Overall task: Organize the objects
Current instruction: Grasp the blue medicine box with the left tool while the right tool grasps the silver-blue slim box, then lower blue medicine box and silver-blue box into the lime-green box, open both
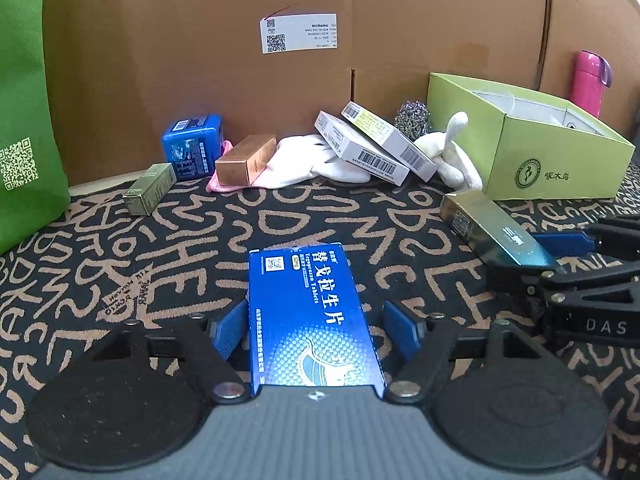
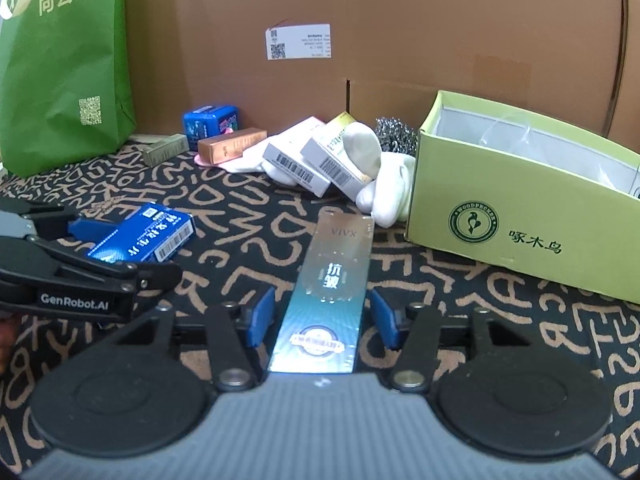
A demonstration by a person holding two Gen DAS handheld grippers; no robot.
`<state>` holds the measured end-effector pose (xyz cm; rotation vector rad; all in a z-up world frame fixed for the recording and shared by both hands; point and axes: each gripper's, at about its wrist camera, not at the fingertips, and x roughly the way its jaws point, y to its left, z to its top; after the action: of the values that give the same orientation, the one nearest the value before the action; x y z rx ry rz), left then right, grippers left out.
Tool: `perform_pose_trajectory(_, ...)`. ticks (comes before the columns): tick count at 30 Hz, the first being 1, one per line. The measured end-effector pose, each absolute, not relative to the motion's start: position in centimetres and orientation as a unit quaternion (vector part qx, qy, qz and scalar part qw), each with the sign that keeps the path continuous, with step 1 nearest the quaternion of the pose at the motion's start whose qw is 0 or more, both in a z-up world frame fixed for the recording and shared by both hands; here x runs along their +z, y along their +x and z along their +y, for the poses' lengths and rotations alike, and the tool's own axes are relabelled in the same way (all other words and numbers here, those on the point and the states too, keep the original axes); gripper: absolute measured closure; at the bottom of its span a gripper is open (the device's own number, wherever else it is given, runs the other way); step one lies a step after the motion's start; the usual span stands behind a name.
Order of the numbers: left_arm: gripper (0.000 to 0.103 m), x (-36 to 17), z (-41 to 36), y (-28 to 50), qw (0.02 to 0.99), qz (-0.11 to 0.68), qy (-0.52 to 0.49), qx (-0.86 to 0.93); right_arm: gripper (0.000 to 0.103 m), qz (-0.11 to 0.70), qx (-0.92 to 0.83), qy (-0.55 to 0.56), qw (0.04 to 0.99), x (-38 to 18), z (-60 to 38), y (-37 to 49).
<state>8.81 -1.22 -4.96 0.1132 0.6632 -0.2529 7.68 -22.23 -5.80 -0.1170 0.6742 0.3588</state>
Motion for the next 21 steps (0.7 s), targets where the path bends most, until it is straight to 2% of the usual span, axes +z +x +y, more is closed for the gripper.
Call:
perform_pose_trajectory(6, 0.025, -5.1, -1.3, 8.9, 0.939, 0.318, 0.053, -0.119, 0.059, 0.33, 0.173, -0.048, 0.927, -6.2, -22.4, 7.6)
perform_pose_trajectory(9, 0.034, -5.0, -1.3, 8.9, 0.94, 0.316, 0.052, -0.118, 0.065, 0.328, 0.171, -0.05, 0.928, -6.2, -22.4, 7.5)
perform_pose_trajectory(11, 0.041, -4.9, -1.2, 8.8, 0.94, 0.317, 0.049, -0.119, 0.065, 0.327, 0.172, -0.049, 0.928, -6.2, -22.4, 7.3)
perform_pose_trajectory(21, 0.042, -4.6, -1.2, 8.5, 0.938, 0.326, 0.043, -0.111, 0.065, 0.32, 0.179, -0.015, 0.93, -6.0, -23.9, 6.4)
